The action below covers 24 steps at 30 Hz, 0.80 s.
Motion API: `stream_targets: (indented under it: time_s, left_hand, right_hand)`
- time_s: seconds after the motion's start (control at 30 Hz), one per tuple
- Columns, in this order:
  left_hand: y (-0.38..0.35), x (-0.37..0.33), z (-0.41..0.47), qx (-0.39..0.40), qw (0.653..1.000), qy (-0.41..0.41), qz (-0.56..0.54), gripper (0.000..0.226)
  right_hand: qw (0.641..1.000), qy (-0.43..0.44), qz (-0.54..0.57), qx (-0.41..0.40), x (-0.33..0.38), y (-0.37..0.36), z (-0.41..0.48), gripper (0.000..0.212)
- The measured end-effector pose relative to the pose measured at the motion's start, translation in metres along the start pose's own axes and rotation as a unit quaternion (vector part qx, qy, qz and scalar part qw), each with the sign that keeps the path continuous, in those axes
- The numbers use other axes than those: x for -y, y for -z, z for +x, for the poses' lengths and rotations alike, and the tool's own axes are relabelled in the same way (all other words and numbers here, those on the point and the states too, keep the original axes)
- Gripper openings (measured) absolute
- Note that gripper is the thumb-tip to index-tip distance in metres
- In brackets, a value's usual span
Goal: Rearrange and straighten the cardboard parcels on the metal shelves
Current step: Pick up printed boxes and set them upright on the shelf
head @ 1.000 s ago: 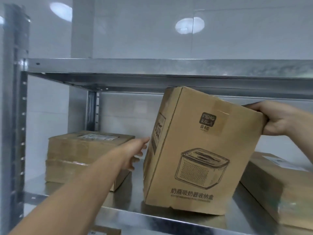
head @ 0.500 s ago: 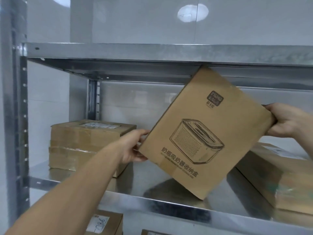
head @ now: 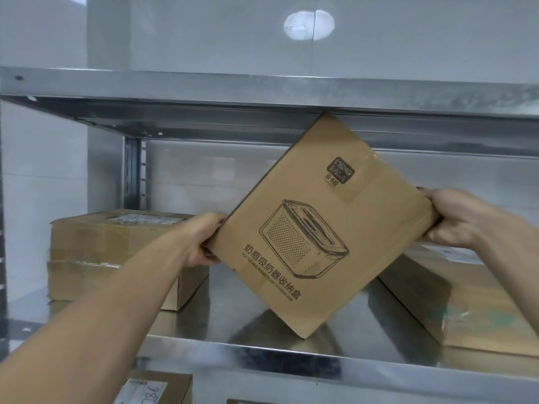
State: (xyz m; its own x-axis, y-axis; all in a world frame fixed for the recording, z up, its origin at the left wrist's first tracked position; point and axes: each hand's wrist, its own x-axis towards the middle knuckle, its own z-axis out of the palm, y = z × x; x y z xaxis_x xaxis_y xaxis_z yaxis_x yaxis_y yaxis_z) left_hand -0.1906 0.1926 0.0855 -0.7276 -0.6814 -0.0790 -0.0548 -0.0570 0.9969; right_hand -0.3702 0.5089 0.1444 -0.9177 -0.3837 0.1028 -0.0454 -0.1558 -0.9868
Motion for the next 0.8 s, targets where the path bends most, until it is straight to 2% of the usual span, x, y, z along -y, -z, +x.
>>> stream_targets:
  time_s: [0.2,0.43,0.7,0.8]
  left_hand:
    - [0.005,-0.044,-0.008,-0.049,0.990,-0.104,0.084,0.016]
    - [0.000,-0.065,-0.012,-0.043,0.975,-0.110,0.187,0.020]
    - [0.008,-0.068,-0.004,-0.006,0.979,-0.080,0.189,0.015]
    - [0.013,-0.075,-0.003,0.010,0.976,-0.063,0.210,0.018]
  right_hand:
    - [0.999,-0.043,0.006,-0.025,-0.065,0.002,0.008,0.032]
    - [0.992,-0.104,-0.069,-0.025,-0.117,-0.008,0.003,0.023]
    - [0.993,-0.100,-0.064,-0.004,-0.097,-0.021,0.003,0.023]
    - [0.994,-0.091,-0.061,-0.005,-0.060,-0.021,0.006,0.041]
